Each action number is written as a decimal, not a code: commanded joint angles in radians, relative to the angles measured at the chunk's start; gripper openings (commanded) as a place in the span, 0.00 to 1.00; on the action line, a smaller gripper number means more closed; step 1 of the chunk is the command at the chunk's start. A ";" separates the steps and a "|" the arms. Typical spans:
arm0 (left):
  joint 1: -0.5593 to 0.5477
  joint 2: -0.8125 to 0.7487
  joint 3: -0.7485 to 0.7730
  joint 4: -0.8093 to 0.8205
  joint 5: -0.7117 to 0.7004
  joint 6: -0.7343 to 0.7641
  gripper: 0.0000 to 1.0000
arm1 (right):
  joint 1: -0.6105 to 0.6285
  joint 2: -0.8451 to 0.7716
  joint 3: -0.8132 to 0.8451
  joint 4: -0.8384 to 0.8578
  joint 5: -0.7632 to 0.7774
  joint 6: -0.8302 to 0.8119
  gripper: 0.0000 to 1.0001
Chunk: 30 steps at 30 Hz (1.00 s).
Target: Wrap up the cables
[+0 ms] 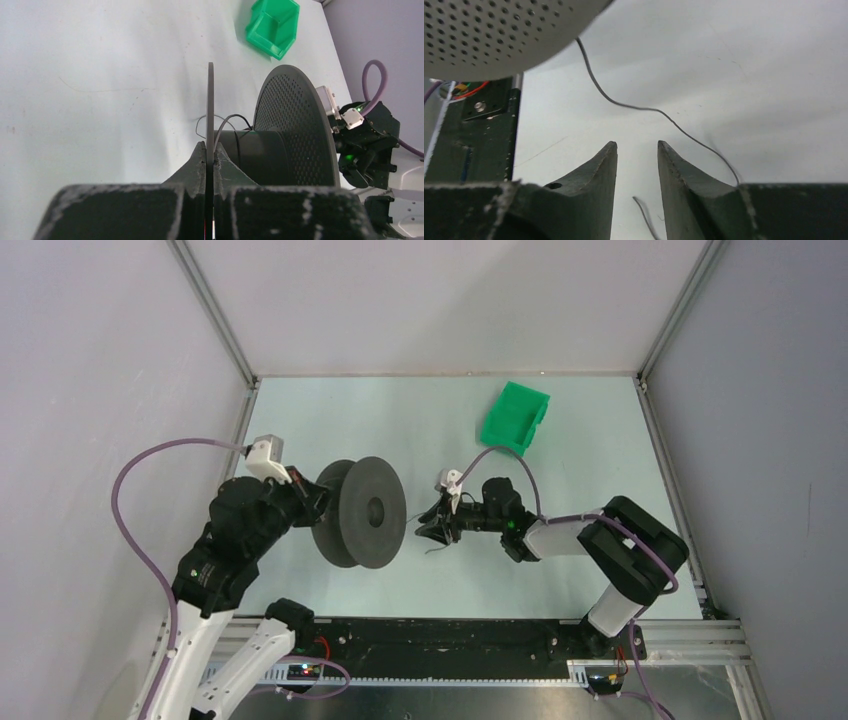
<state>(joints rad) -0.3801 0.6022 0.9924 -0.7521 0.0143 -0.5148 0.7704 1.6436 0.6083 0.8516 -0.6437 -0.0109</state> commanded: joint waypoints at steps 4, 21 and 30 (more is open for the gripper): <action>0.005 -0.008 0.025 0.071 -0.072 -0.029 0.00 | -0.027 -0.024 -0.014 -0.052 0.309 0.090 0.42; 0.006 -0.008 0.055 0.072 -0.099 -0.110 0.00 | -0.027 0.285 0.058 0.487 -0.086 -0.029 0.84; 0.006 -0.023 0.081 0.072 -0.053 -0.179 0.00 | 0.028 0.404 0.150 0.587 -0.011 0.020 0.86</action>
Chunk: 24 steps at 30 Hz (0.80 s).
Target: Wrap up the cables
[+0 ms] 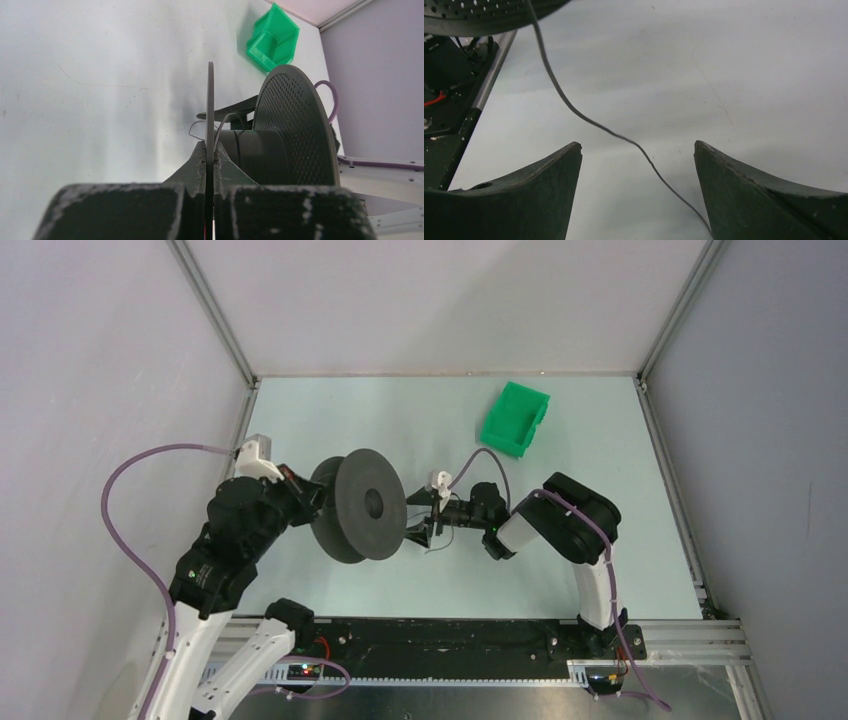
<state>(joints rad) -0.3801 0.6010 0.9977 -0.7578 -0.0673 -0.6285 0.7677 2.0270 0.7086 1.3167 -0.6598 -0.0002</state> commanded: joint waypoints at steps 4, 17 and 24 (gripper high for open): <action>0.006 -0.025 0.100 0.078 0.035 -0.075 0.00 | 0.054 0.044 0.069 0.120 -0.042 0.009 0.84; 0.005 -0.036 0.142 0.121 0.030 -0.159 0.00 | 0.140 0.155 0.110 0.164 -0.072 0.175 0.22; 0.005 -0.051 0.147 0.141 0.004 -0.188 0.00 | 0.195 0.161 0.076 0.168 -0.021 0.162 0.09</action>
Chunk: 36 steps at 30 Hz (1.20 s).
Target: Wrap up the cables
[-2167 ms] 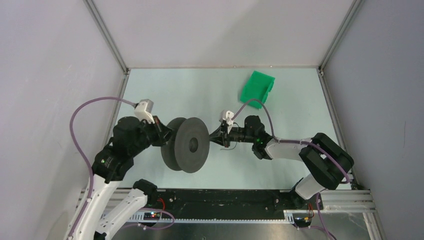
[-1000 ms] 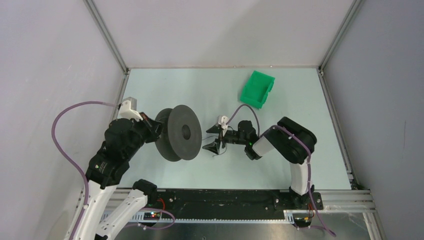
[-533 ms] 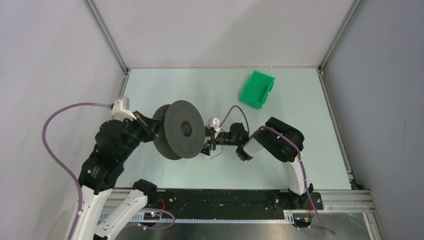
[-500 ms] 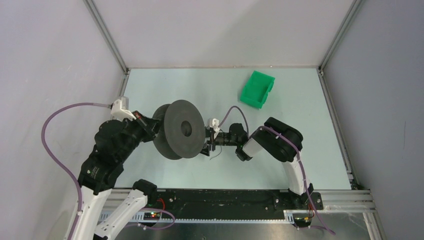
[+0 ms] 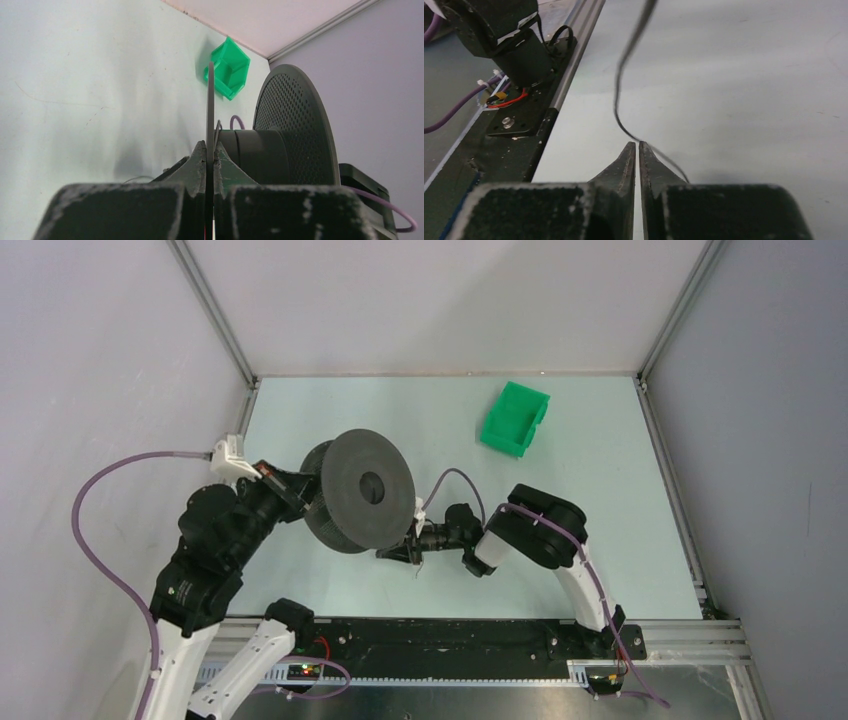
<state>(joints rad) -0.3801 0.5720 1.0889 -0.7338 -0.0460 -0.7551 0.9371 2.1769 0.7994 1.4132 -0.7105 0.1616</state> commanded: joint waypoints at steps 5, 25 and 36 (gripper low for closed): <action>0.005 -0.032 0.054 0.120 -0.017 -0.084 0.00 | 0.030 0.006 -0.019 0.080 0.052 -0.004 0.29; 0.005 -0.068 0.061 0.117 -0.062 -0.071 0.00 | 0.013 -0.238 -0.186 0.091 0.157 -0.072 0.59; 0.005 -0.077 0.059 0.117 0.006 -0.132 0.00 | -0.061 -0.178 -0.085 0.083 0.160 -0.086 0.73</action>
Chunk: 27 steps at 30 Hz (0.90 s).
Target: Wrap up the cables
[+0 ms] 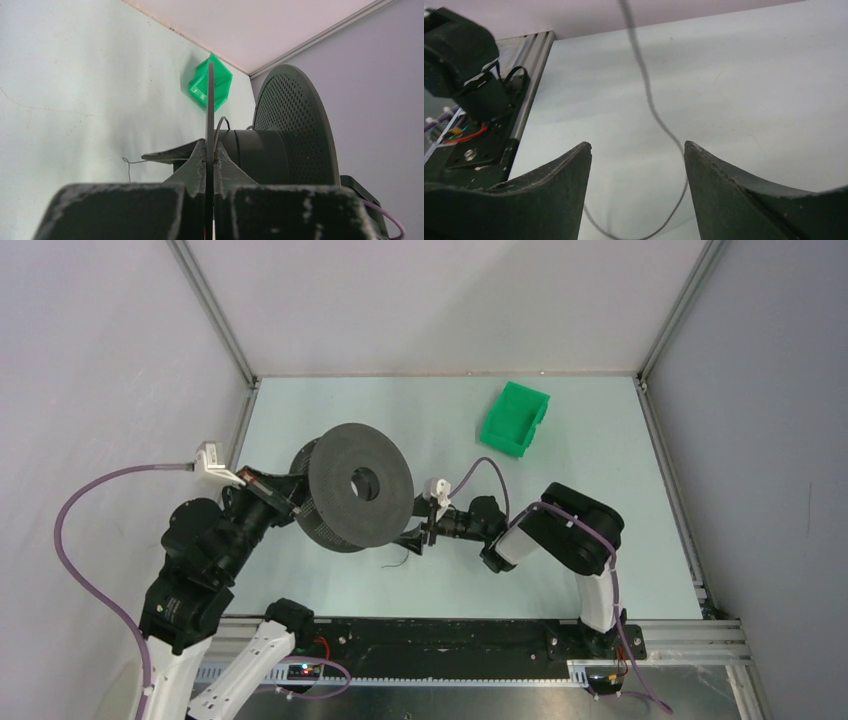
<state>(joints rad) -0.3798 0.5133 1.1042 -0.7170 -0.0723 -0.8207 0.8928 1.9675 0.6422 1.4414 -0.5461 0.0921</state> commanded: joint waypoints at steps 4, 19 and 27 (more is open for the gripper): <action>0.005 -0.026 0.046 0.101 0.042 -0.084 0.00 | -0.007 0.088 0.127 0.047 -0.030 0.026 0.72; 0.005 -0.023 0.079 0.114 -0.070 -0.045 0.00 | 0.101 0.171 0.062 0.034 0.071 0.181 0.01; 0.005 0.063 0.027 0.114 -0.354 0.227 0.00 | 0.322 -0.320 -0.030 -0.589 0.481 -0.142 0.00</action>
<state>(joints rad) -0.3798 0.5205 1.1400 -0.7021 -0.2489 -0.7433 1.0885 1.9133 0.5724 1.1851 -0.3256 0.1452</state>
